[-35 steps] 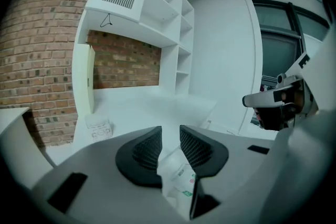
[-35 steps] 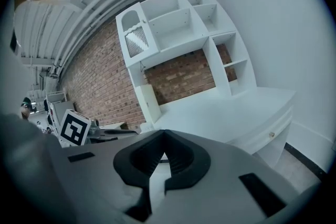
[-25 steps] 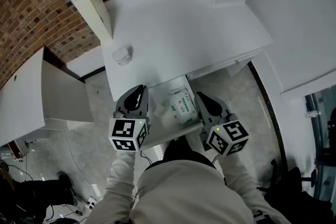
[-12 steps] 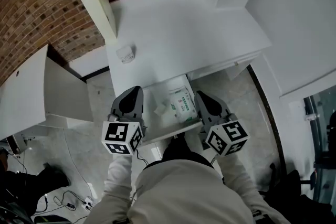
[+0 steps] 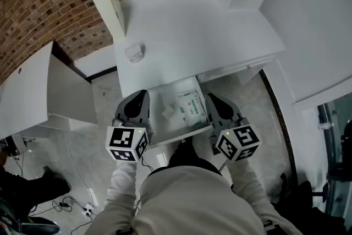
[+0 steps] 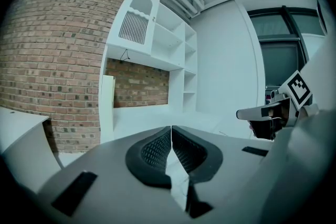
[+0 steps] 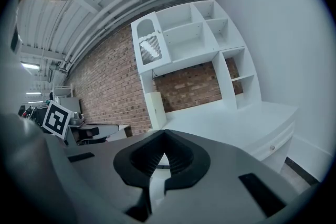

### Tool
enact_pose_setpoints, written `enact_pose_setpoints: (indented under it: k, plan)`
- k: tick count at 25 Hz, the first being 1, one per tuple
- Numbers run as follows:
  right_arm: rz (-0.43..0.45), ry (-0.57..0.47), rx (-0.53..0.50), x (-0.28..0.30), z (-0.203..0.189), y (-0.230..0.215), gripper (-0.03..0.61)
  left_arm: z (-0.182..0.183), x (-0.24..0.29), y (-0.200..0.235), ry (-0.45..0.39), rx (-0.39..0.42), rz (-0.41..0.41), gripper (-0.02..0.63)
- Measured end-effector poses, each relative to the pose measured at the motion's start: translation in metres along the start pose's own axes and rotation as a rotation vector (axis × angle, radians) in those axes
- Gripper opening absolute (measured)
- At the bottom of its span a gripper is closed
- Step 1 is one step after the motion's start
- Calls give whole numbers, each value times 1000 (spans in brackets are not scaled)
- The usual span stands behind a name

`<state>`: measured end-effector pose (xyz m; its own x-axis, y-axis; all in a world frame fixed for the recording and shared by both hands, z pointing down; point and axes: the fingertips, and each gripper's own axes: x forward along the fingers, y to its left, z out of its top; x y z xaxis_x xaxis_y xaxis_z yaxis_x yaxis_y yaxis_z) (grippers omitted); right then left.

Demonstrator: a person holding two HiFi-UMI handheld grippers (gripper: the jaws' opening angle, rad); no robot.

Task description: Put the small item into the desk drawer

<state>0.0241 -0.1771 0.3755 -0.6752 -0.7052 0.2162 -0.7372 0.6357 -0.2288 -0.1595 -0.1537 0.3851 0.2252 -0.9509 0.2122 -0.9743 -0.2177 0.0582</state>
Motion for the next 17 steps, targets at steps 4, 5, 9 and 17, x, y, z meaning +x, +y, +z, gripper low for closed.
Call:
enact_pose_setpoints:
  k: [4, 5, 9, 17]
  plan:
    - [24, 12, -6, 4, -4, 4, 28, -5, -3, 0, 8, 3, 4, 23]
    - [32, 17, -9, 5, -5, 5, 28, -5, -3, 0, 9, 6, 7, 23]
    - [42, 18, -15, 7, -4, 6, 28, -5, -2, 1, 10, 5, 11, 23]
    - [33, 11, -12, 13, -3, 1, 28, -10, 7, 5, 15, 5, 8, 23]
